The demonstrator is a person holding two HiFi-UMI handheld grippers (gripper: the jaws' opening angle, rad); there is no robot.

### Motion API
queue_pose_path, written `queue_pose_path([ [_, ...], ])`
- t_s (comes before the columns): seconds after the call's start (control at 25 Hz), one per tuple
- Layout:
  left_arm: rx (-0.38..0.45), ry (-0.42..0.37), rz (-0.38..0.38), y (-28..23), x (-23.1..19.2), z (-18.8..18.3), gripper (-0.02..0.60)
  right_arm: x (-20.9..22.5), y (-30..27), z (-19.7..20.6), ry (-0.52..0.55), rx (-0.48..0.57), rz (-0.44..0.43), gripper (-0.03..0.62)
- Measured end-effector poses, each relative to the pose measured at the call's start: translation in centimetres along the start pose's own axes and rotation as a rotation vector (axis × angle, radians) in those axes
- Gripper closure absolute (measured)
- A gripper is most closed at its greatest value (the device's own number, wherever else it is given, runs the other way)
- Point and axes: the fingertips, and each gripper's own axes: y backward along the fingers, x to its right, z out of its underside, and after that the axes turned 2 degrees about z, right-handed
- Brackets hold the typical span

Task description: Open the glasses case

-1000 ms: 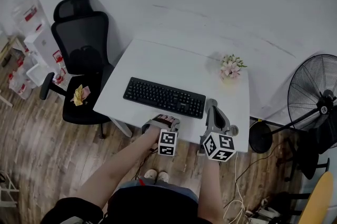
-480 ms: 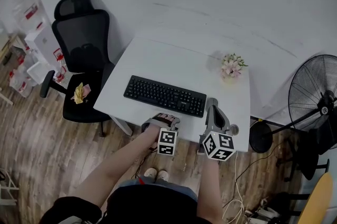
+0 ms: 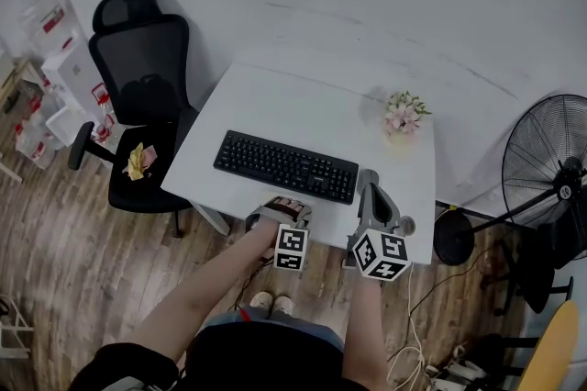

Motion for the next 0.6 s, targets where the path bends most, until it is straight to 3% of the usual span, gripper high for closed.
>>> queue_pose_path([
  [0.32, 0.01, -0.023, -0.036, 0.6, -0.9, -0.2, 0.531, 0.1, -0.1, -0.2, -0.002, 0.003, 0.005, 0.586],
  [0.6, 0.007, -0.034, -0.094, 0.9, -3.5, -0.1, 0.554, 0.3, -0.2, -0.1, -0.005, 0.006, 0.007, 0.586],
])
